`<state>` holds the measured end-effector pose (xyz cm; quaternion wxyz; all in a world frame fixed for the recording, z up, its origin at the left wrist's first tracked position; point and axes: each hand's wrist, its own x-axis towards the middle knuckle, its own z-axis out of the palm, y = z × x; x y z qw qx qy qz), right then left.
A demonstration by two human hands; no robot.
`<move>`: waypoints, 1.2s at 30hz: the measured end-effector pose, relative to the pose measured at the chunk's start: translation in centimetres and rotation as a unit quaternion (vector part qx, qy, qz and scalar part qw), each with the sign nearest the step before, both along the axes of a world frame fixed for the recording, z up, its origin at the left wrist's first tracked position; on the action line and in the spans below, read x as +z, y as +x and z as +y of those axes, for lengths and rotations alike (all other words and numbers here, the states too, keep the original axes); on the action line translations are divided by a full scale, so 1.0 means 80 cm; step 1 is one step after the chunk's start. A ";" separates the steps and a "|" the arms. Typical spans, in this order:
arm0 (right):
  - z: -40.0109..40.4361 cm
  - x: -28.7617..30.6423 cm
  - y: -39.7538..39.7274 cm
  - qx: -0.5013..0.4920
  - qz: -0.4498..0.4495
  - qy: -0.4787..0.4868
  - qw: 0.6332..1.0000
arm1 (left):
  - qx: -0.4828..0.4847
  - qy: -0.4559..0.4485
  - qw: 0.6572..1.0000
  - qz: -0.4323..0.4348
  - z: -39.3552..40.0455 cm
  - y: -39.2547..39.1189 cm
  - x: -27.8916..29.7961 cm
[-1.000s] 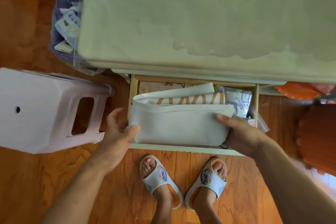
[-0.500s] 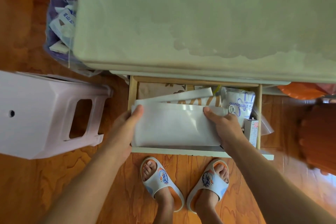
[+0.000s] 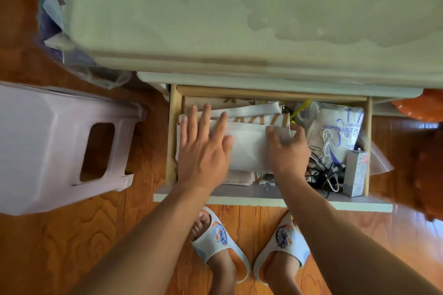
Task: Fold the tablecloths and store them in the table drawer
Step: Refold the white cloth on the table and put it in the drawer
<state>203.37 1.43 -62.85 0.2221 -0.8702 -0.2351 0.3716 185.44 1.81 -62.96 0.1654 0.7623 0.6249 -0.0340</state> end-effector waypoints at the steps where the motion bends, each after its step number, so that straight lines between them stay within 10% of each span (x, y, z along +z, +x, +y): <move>1: 0.001 0.004 -0.001 -0.001 -0.023 0.006 1.000 | -0.018 -0.034 0.999 0.036 0.003 -0.003 -0.009; 5: -0.005 0.026 -0.020 0.243 -0.298 0.112 0.916 | -0.023 -0.095 0.991 0.090 0.011 0.000 -0.037; 13: 0.037 -0.032 -0.003 0.546 -0.341 0.015 0.765 | -0.094 0.005 0.989 0.111 0.054 -0.019 -0.033; 27: 0.046 -0.042 0.006 0.612 -0.306 0.048 0.728 | -0.035 -0.153 0.983 0.092 0.086 0.012 -0.023; 36: 0.027 -0.047 -0.017 0.591 -0.293 0.009 0.751 | -0.059 -0.012 0.994 0.096 0.049 -0.017 -0.062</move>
